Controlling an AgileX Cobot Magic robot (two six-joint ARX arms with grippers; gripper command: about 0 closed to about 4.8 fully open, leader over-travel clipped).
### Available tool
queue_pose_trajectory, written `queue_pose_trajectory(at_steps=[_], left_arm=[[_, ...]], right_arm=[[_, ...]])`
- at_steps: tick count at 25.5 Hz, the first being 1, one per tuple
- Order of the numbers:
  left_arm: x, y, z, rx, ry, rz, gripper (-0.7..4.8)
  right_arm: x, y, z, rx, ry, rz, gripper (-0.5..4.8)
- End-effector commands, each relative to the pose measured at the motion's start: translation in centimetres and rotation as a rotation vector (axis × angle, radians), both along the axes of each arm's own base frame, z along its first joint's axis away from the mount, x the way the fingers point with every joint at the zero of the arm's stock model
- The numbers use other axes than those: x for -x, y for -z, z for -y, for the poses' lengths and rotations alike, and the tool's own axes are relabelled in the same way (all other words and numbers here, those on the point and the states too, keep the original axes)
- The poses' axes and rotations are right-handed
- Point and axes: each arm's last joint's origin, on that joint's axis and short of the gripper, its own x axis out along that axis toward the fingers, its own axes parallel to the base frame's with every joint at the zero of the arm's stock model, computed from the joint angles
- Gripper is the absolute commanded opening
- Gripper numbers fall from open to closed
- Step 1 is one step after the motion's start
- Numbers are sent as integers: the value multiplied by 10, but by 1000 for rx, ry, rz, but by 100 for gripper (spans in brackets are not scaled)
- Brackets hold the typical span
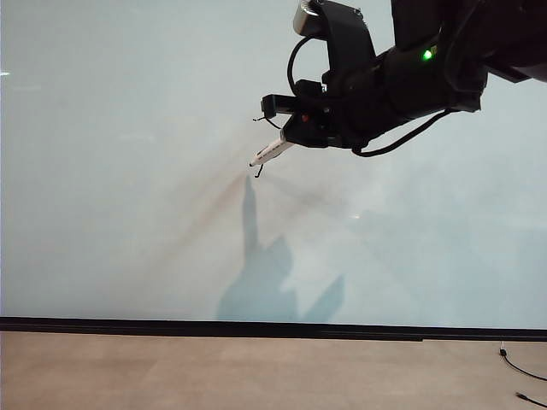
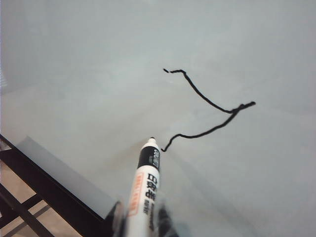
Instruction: Pick up the pen on the shelf to the right of the whiteboard and write the letter Z.
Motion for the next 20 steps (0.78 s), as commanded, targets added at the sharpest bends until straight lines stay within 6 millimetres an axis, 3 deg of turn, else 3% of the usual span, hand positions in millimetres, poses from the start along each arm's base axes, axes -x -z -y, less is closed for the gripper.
queue_pose_trajectory(at_steps=[1,20], left_arm=[[0,-2,0,-5,1,13,-4],[0,-2,0,-4,1,13,-5]], right_arm=[[-4,-1,2,-22,-2,-1,-9],[-10,0,10,-14,113,-10,-9]])
